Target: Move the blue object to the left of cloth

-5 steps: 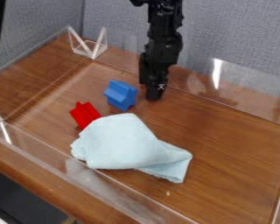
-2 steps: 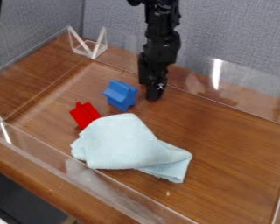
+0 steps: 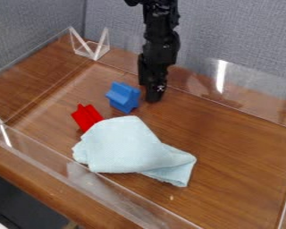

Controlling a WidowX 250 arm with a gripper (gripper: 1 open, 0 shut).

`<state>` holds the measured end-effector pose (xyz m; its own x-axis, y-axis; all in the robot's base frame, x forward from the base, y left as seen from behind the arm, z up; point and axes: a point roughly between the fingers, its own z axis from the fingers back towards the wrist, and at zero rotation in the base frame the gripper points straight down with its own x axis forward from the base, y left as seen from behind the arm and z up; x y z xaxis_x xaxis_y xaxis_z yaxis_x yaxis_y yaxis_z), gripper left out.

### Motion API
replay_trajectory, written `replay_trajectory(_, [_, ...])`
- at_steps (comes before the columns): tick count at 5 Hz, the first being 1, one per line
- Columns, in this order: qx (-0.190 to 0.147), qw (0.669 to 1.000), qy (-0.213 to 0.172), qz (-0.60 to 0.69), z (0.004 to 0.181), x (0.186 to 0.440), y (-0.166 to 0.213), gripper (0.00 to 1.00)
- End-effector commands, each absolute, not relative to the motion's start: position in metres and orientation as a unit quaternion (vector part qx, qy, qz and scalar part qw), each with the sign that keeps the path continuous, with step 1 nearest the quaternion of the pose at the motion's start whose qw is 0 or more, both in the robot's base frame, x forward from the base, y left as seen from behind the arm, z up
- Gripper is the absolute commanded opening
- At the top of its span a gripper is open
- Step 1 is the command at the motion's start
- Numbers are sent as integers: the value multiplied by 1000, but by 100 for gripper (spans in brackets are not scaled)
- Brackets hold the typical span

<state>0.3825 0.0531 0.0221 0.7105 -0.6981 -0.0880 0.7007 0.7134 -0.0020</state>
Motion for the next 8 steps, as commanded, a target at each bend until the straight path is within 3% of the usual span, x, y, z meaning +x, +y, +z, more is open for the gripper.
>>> replay_trajectory(1, [21,934,28,-356,37,379,67,100])
replay_trajectory(5, [22,949,14,-314,56,366,82,100])
replay_trajectory(8, [20,954,18,-298,52,368,93,100])
